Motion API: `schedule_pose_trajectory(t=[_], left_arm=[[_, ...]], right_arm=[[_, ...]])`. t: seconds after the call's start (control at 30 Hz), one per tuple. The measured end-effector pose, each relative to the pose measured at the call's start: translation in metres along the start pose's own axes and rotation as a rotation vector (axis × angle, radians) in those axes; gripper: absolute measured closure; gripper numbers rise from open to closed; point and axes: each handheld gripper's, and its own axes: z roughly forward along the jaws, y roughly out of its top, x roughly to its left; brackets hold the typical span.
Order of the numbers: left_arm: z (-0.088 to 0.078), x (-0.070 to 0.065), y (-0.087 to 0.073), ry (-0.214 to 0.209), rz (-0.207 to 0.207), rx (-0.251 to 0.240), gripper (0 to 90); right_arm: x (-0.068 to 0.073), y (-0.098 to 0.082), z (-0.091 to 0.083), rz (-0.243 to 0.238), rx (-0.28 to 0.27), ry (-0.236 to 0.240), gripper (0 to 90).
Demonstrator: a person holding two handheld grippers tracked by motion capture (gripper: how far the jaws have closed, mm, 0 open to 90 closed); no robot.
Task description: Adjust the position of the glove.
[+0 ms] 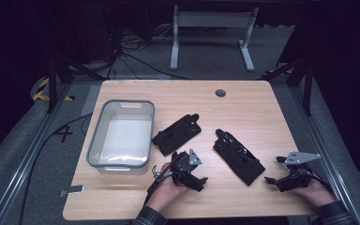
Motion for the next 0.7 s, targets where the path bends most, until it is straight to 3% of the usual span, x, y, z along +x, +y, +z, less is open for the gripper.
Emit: schedule_pose_trajectory(t=[0.23,0.4,0.5,0.7], left_arm=[[0.000,0.000,0.000,0.003,0.002,-0.003,0.1],[0.000,0.001,0.000,-0.004,0.006,-0.001,0.1],[0.000,0.001,-0.001,-0.006,0.010,-0.001,0.1],[0.000,0.001,-0.001,-0.006,0.010,-0.001,0.1]], right_arm=[[0.000,0.000,0.000,0.000,0.000,-0.002,0.7],[0.001,0.006,-0.004,-0.017,0.024,0.031,16.0],[0.000,0.009,-0.005,-0.020,0.029,0.033,18.4],[-0.003,0.019,-0.010,-0.027,-0.005,0.054,36.4]])
